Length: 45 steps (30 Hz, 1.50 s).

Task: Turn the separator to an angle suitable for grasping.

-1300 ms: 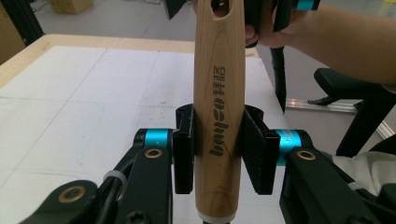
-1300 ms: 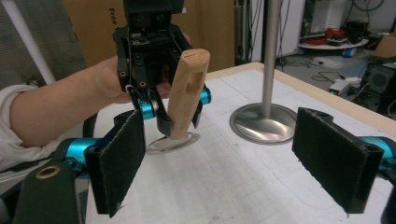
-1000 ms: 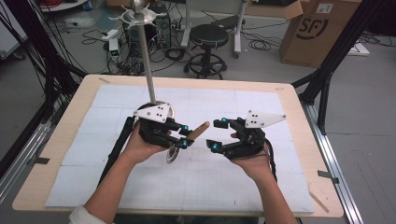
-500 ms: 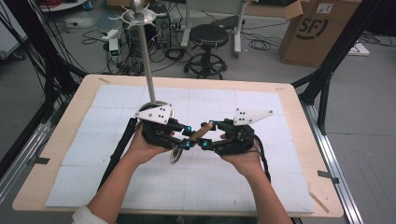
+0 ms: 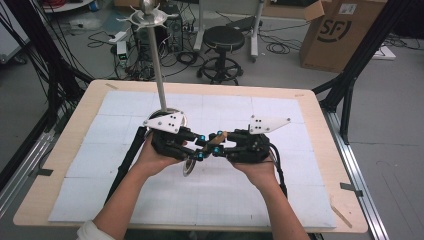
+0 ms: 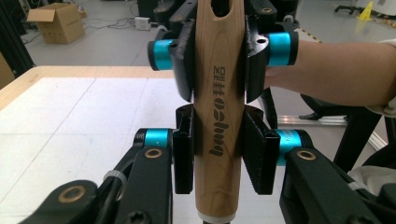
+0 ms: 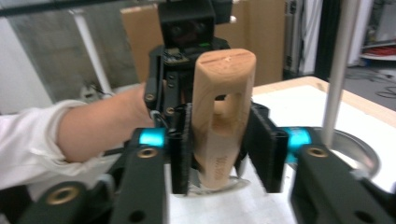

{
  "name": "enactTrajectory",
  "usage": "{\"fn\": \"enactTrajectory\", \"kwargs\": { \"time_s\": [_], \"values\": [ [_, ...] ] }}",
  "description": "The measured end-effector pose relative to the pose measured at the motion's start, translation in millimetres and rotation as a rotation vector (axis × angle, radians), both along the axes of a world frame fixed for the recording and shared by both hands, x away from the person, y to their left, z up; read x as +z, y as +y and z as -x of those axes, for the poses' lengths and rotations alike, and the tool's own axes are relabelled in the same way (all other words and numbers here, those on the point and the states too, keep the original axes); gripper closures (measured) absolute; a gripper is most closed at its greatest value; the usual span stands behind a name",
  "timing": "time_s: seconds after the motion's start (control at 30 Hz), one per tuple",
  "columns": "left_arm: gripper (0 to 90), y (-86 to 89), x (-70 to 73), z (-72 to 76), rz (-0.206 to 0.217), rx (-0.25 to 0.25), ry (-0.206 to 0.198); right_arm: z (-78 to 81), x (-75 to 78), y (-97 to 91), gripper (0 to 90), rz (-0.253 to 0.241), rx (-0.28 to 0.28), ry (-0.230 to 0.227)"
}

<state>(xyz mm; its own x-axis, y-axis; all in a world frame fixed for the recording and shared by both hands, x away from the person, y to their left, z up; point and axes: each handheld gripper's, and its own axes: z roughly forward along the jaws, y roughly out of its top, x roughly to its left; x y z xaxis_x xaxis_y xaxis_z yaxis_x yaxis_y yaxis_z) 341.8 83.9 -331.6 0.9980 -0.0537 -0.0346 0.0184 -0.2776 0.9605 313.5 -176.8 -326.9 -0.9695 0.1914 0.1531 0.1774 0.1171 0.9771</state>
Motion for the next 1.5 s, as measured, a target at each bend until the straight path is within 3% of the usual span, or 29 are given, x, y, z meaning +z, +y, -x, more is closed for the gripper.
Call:
{"fn": "enactTrajectory", "kwargs": {
  "time_s": [0.4, 0.57, 0.8, 1.03, 1.2, 1.5],
  "values": [
    [66.8, 1.2, -2.1, -2.0, -0.003, -0.004, 0.015, 2.8, 1.3, 2.0, 67.7, 0.012, -0.017, -0.027],
    [62.4, 2.5, -6.3, -2.3, -0.025, 0.022, 0.027, 1.8, 2.9, 0.8, 67.8, 0.0, -0.038, -0.043],
    [54.7, 17.5, -3.6, -2.7, -0.01, 0.058, 0.043, -1.3, 9.8, -0.8, 67.8, 0.016, -0.066, -0.055],
    [42.8, 55.4, -3.7, 2.6, -0.032, 0.182, 0.046, -8.2, 20.4, 0.5, 67.7, 0.045, -0.074, -0.051],
    [39.0, 84.8, -8.2, 4.7, -0.025, 0.256, 0.061, -16.2, 26.5, 3.8, 67.7, 0.078, -0.081, -0.045],
    [25.6, 114.9, -6.6, 5.3, -0.033, 0.369, 0.05, -34.2, 41.5, 11.2, 67.7, 0.111, -0.096, -0.045]
  ]
}}
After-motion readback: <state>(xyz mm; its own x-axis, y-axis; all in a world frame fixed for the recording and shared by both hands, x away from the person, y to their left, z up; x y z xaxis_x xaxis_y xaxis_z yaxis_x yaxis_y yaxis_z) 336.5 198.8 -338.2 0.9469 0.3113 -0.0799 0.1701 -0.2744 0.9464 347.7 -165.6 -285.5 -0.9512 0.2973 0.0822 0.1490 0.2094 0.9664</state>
